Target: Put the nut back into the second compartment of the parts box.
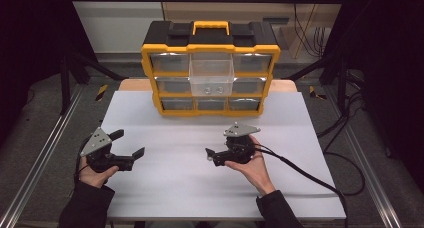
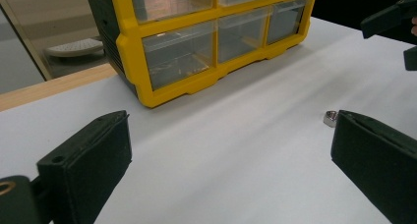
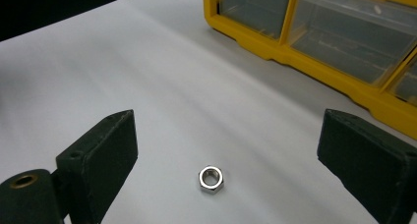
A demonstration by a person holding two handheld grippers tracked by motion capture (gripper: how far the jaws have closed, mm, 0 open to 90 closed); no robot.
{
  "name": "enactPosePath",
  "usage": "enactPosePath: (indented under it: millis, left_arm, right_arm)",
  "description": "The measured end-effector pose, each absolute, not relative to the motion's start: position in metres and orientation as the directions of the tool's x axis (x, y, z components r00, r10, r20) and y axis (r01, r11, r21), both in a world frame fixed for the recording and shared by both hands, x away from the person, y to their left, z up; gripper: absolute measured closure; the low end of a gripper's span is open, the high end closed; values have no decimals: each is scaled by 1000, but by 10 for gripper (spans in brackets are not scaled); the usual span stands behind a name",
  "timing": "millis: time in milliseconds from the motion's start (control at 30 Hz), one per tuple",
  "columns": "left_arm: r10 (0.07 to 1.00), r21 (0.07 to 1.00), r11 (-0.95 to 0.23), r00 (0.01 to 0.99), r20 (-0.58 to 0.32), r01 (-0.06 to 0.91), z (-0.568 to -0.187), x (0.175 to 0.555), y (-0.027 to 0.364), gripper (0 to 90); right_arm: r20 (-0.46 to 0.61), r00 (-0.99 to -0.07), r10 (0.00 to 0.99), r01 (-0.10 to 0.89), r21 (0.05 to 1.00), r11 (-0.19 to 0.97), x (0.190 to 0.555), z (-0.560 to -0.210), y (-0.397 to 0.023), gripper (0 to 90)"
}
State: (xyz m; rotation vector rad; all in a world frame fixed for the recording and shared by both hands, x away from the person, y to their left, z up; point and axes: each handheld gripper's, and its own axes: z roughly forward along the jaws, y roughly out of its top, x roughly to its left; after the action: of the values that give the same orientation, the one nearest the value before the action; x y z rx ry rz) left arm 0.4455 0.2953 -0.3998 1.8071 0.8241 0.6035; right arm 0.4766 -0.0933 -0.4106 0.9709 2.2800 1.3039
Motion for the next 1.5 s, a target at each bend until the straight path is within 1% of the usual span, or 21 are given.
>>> enactPosePath:
  millis: [733,867,1067,1233,1333,1500]
  left_arm:
    - [767,933,-250,642,28,259,-400,445,295,12]
    - [767,933,-251,641,29,258,-400,445,294,11]
    - [766,933,-252,642,29,258,-400,445,294,12]
    - [766,933,-252,642,30,258,-400,445,294,12]
    - [766,932,-253,642,30,258,-400,445,294,12]
    - [766,932,-253,643,30,258,-400,445,294,12]
  right_arm:
    - [45,-710,702,457,789,411,486,-444,-78,88]
    - [41,-714,698,455,786,419,487,-449,-77,97]
    - [47,-708,704,470,776,421,488,-455,-74,144]
    - [44,-715,697,470,769,433,489,-461,-72,211]
    - [51,-712,700,482,761,434,489,-462,-71,230]
    - [45,-711,701,484,755,443,490,-467,-69,290]
